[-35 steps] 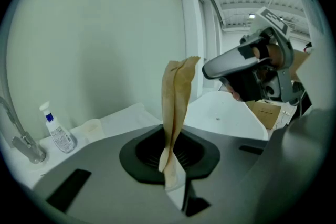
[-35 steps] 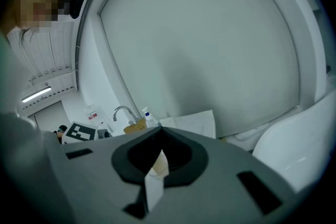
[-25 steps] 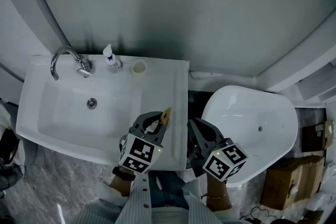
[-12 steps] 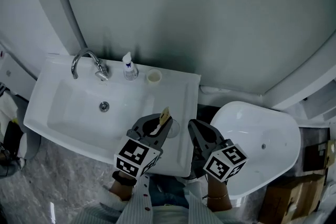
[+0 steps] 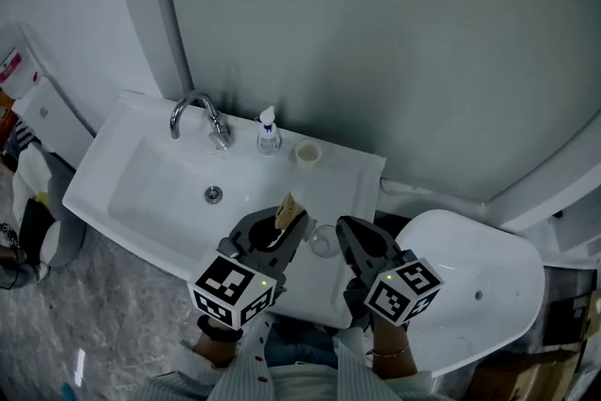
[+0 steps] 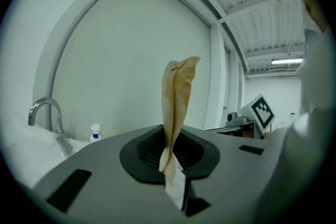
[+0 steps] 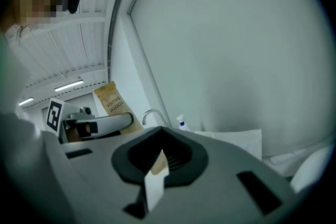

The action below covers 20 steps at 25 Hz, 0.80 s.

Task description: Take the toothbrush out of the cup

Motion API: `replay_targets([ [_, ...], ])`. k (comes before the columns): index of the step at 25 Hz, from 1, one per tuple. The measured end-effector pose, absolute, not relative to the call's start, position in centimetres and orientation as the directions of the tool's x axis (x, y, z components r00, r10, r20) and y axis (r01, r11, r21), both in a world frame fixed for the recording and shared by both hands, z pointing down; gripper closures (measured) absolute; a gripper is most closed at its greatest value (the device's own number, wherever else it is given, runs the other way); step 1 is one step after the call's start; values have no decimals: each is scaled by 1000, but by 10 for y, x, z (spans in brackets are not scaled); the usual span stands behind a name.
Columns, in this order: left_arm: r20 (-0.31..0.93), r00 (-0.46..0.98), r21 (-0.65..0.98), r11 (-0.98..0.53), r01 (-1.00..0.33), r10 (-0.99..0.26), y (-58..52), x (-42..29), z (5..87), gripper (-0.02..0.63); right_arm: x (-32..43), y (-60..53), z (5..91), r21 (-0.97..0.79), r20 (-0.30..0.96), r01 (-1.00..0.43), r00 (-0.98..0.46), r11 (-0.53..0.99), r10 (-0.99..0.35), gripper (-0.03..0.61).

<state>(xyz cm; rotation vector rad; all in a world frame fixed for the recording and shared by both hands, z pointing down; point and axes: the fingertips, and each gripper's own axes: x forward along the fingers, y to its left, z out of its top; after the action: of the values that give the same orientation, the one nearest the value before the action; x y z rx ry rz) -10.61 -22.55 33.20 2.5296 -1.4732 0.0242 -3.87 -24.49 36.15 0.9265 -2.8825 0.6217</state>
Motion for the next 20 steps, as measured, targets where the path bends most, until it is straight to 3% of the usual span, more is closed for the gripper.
replay_targets([
  [20,70,428,184,-410,-893,-901,-204,-134,311,575,-71,-236,345,-274,175,-471,-882,839,-438,568],
])
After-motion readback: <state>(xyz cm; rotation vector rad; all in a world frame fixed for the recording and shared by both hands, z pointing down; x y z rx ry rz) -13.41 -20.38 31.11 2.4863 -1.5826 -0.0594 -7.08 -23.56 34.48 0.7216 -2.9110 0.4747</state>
